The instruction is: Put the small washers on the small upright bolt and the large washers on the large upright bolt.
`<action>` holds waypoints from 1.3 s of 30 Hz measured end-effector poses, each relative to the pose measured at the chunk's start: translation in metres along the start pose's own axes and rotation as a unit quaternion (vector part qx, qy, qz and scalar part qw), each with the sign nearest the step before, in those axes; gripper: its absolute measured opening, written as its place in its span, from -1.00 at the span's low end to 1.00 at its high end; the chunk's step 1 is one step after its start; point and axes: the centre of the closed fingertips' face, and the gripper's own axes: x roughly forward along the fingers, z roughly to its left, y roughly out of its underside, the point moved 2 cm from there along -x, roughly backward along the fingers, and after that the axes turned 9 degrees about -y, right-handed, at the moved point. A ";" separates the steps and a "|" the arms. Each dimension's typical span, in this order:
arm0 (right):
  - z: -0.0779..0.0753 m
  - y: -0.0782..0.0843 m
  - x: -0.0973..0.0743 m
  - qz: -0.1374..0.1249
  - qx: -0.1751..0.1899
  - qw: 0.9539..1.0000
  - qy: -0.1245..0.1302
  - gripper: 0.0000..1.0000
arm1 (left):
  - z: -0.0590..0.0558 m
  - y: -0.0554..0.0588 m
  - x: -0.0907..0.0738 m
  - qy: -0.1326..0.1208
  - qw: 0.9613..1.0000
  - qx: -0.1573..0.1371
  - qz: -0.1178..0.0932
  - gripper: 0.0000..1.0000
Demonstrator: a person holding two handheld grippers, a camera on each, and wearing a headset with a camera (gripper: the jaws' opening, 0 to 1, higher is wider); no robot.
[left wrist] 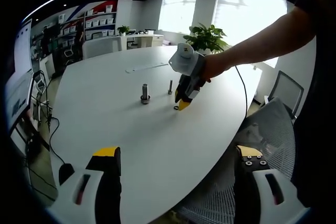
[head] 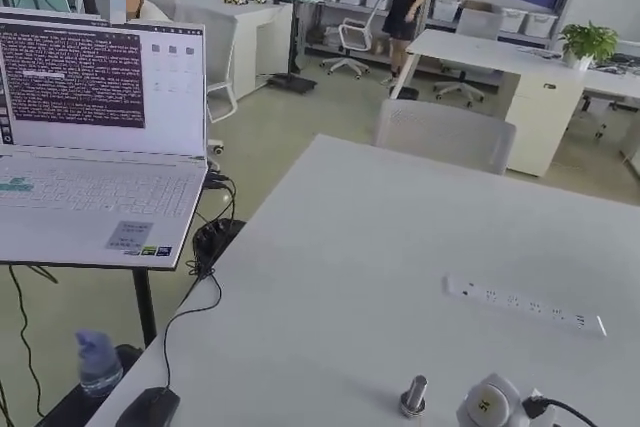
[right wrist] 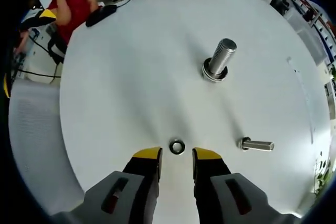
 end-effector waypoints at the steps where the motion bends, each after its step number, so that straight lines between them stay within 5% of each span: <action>1: 0.000 0.000 0.001 0.001 0.000 1.000 0.001 -0.50 | 0.000 0.001 0.000 0.001 1.000 0.001 0.003 0.79; 8: -0.003 -0.001 0.001 0.002 0.008 1.000 0.017 -0.50 | 0.000 0.001 0.001 0.003 1.000 0.003 0.006 0.77; 25: -0.002 -0.001 0.004 -0.009 0.025 1.000 0.011 -0.64 | 0.001 0.008 0.000 0.002 1.000 0.003 0.013 0.71; 39: -0.002 0.001 0.003 0.014 0.031 0.999 0.014 -0.73 | 0.006 0.005 -0.002 -0.006 1.000 -0.004 0.002 0.69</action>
